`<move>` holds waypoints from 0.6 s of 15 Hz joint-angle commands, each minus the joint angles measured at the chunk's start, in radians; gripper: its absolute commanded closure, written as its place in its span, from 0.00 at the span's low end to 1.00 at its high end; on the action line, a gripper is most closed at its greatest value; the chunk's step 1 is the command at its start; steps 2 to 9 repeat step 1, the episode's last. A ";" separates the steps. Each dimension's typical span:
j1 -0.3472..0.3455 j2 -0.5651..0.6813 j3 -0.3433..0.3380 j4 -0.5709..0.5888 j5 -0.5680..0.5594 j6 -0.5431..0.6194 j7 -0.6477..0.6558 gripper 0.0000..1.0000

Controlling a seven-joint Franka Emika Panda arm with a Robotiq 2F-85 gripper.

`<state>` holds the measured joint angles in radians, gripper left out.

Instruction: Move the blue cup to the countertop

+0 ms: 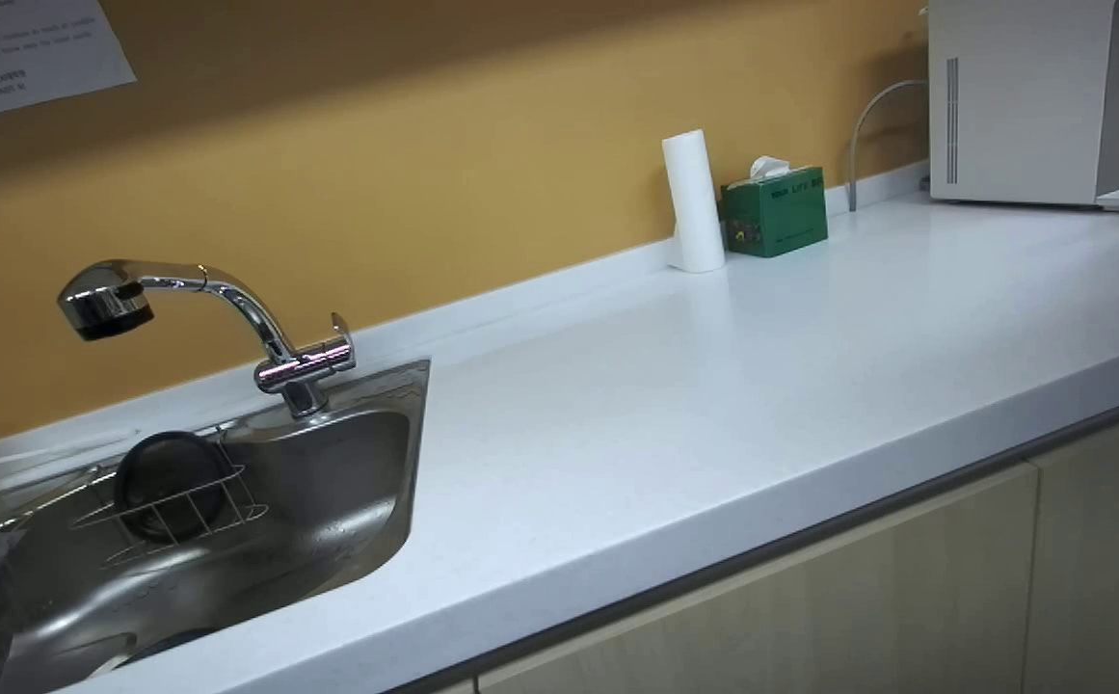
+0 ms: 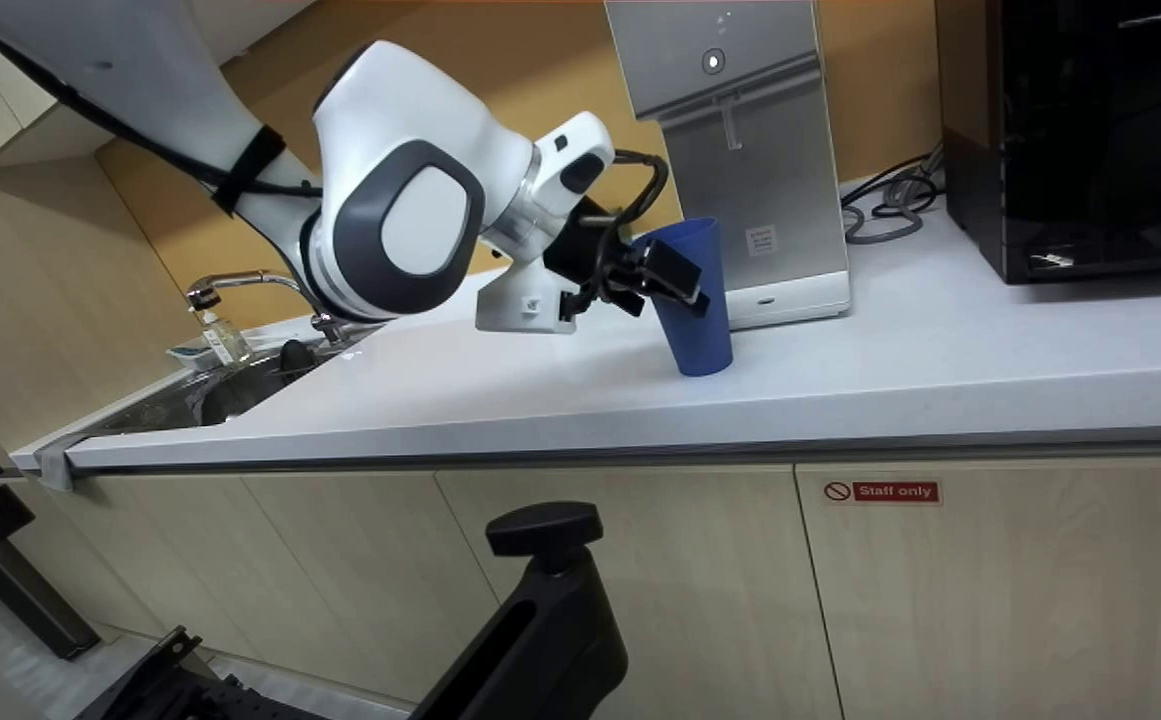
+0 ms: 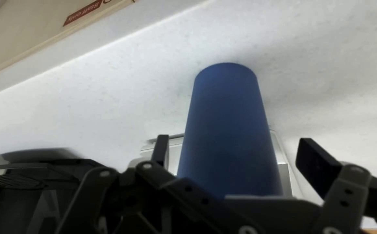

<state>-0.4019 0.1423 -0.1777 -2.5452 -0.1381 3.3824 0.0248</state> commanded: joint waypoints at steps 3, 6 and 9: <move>0.009 -0.103 -0.006 -0.044 -0.012 -0.088 -0.027 0.00; 0.009 -0.103 -0.006 -0.044 -0.012 -0.088 -0.027 0.00; 0.009 -0.103 -0.006 -0.044 -0.012 -0.088 -0.027 0.00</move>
